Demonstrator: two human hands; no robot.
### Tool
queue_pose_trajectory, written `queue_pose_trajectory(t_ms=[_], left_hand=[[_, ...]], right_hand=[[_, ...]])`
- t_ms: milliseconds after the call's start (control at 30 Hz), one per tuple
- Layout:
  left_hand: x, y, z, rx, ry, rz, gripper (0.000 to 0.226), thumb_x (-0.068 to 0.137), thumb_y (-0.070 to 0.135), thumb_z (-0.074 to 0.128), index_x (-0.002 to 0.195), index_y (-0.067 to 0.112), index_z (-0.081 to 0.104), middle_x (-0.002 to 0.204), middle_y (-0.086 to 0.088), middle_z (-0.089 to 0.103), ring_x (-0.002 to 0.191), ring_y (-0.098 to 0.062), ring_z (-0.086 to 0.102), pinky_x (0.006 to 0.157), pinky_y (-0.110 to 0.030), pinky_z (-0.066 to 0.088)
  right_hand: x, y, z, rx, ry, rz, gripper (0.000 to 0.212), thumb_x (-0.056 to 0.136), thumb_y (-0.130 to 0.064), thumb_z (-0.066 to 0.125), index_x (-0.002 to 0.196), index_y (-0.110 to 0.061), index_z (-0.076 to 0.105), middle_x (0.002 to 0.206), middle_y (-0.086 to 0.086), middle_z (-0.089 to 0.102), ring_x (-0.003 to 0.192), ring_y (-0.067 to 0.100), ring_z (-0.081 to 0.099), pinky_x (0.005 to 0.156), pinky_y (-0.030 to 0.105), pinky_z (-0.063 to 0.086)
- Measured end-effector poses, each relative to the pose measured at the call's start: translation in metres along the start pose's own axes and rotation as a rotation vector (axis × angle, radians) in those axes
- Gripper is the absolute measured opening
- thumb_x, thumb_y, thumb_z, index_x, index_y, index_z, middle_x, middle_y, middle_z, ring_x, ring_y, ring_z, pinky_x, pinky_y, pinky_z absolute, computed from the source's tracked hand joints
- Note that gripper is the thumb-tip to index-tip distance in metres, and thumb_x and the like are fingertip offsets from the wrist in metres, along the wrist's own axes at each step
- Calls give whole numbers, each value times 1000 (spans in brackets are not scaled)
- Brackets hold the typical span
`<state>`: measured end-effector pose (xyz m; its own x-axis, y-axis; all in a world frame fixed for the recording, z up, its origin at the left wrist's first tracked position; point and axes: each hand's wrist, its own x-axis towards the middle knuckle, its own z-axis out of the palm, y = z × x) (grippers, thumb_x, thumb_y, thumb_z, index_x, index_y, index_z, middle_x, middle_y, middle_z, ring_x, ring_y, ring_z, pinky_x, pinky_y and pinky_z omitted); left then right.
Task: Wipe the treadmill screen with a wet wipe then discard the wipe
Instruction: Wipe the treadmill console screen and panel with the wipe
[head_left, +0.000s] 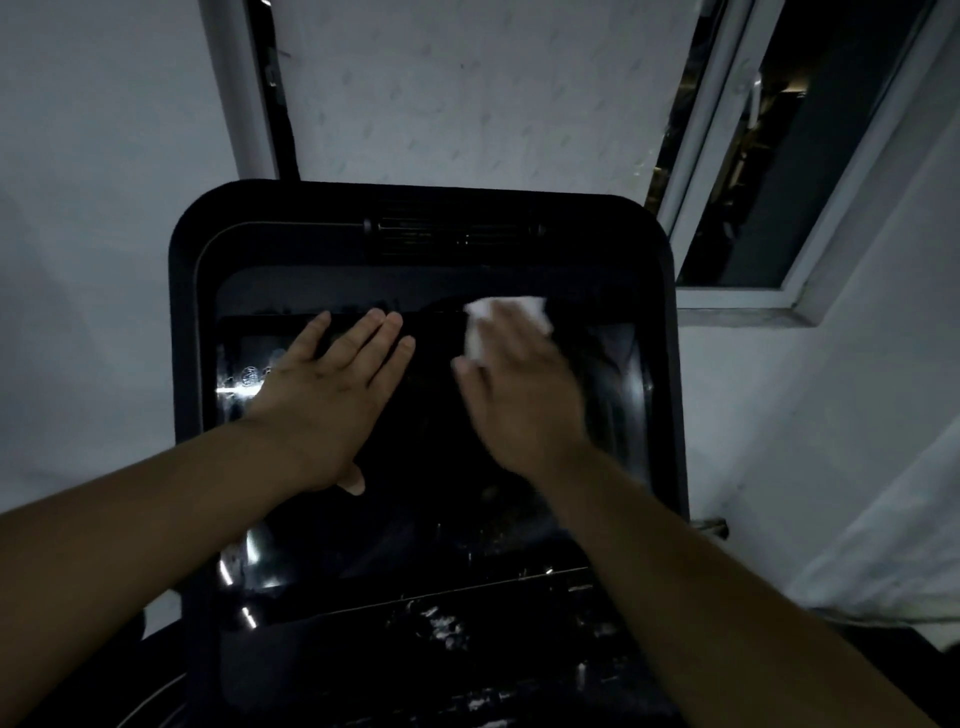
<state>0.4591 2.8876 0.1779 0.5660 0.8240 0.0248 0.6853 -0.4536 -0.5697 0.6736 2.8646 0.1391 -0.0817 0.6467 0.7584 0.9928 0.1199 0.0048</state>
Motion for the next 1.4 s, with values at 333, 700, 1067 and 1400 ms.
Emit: queue_pose_trajectory(t_ms=[333,700,1067,1400], left_hand=[[-1,0,-1,-6,-7,4,152,69,80,69,148,9,-40,158,-18,-43,150,-30,-34,124,-58,-6],[-4,0,-6,1,-25,1,151,70,83,66,145,9,-43,158,-17,-44,150,-29,-35,125,-57,-8],[-5,0,-7,-6,3,9,152,68,83,67,149,9,-37,160,-17,-41,151,-29,-32,125,-57,-5],[-4,1,-5,0,10,16,154,67,83,69,150,8,-36,162,-17,-38,152,-31,-31,125,-57,-5]], right_hand=[[-57,104,-26,-77,-100,158,58,107,-45,35,149,-7,49,157,14,46,151,27,35,112,45,47],[-133,-19,-4,-6,-239,-37,73,106,-60,36,154,-5,42,166,18,29,158,28,17,125,45,28],[-120,67,-15,-47,-195,312,79,106,-60,28,156,1,33,165,23,28,158,32,16,127,45,26],[-212,14,-13,-54,-217,400,80,104,-61,39,156,0,34,165,25,24,158,36,15,120,55,34]])
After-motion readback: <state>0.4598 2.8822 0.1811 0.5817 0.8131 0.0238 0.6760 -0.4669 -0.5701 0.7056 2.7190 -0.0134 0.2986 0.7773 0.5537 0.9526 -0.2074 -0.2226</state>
